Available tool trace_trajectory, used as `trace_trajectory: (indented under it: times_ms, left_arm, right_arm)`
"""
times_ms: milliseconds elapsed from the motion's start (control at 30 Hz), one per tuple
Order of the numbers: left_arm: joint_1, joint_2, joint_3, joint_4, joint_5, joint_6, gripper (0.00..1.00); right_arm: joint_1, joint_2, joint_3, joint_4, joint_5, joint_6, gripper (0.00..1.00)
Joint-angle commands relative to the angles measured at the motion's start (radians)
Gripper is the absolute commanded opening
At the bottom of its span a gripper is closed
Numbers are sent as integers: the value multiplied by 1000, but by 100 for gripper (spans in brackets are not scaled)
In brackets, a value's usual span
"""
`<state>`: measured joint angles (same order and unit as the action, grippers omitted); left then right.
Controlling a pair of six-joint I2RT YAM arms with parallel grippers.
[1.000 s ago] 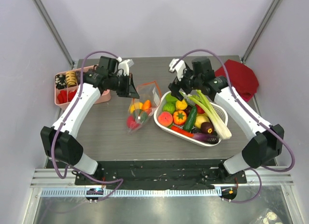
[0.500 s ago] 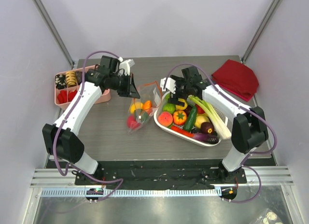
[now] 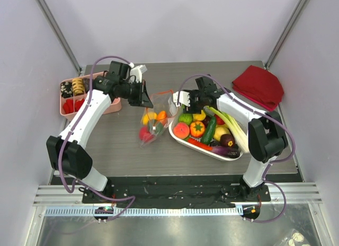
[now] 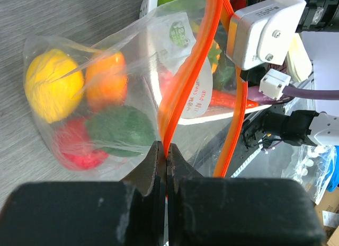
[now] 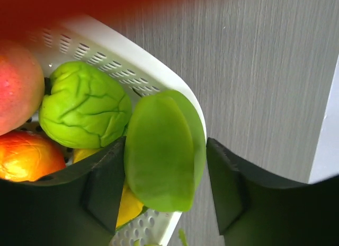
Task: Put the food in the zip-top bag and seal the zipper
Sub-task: Pick up the fake fruit from the bin, then place the fake fruit in the zipper food storage bag.
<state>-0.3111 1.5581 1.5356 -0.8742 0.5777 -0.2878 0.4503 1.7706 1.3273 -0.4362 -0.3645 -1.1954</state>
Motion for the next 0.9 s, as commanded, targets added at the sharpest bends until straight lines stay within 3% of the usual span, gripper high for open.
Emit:
trace_trajectory:
  times_ms: [0, 133, 300, 500, 633, 767, 867]
  left_arm:
    - [12, -4, 18, -3, 25, 1, 0]
    - [17, -10, 18, -5, 27, 1, 0]
    - [21, -9, 17, 0, 31, -7, 0]
    - [24, -3, 17, 9, 42, -14, 0]
    - [24, 5, 21, 11, 47, -16, 0]
    - [24, 3, 23, 9, 48, -13, 0]
    - [24, 3, 26, 4, 53, -13, 0]
  right_arm:
    - [4, -32, -8, 39, -5, -26, 53]
    - [-4, -106, -26, 48, -14, -15, 37]
    - [-31, -200, -5, 60, -59, 97, 36]
    - [-88, -313, 39, 111, -122, 351, 34]
    - [-91, -359, 84, 243, -129, 677, 28]
    - [-78, -352, 164, 385, -194, 1153, 18]
    - [-36, -338, 185, 463, -202, 1349, 16]
